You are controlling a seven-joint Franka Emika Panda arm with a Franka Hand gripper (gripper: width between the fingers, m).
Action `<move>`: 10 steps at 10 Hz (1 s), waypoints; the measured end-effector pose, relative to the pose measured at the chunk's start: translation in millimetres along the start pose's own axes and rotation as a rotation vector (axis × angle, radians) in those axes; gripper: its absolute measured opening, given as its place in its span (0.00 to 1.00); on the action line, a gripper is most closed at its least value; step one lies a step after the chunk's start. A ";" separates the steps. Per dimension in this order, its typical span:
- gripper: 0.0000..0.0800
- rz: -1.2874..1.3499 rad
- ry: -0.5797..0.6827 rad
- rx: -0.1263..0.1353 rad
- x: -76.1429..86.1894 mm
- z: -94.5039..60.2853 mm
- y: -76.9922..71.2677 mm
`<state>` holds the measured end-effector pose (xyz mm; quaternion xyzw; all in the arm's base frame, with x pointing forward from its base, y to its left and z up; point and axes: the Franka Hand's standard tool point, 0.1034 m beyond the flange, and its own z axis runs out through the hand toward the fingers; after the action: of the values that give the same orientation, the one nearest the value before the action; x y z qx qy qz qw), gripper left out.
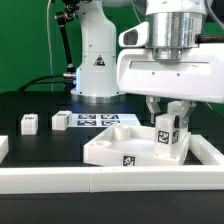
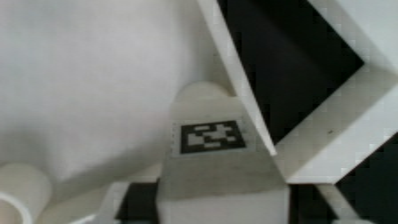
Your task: Assemble square table
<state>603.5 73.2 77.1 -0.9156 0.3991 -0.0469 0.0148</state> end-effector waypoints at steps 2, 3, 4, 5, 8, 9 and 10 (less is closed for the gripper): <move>0.76 -0.047 -0.005 -0.010 -3.7 -2.0 -3.3; 0.76 -0.112 -0.017 -0.019 -5.8 -6.5 -6.9; 0.80 -0.203 -0.027 -0.020 -7.0 -13.0 -9.1; 0.81 -0.243 -0.036 -0.016 -8.3 -20.1 -9.4; 0.81 -0.230 -0.048 -0.012 -11.4 -29.7 -10.3; 0.81 -0.230 -0.049 -0.012 -11.5 -29.4 -10.1; 0.81 -0.230 -0.049 -0.012 -11.5 -29.2 -10.0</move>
Offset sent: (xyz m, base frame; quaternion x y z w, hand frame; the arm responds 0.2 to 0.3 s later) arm -0.0035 0.0150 0.0257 -0.0379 -0.0368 -0.2436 0.9684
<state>600.2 88.8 106.0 -0.9562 0.2914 -0.0235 0.0134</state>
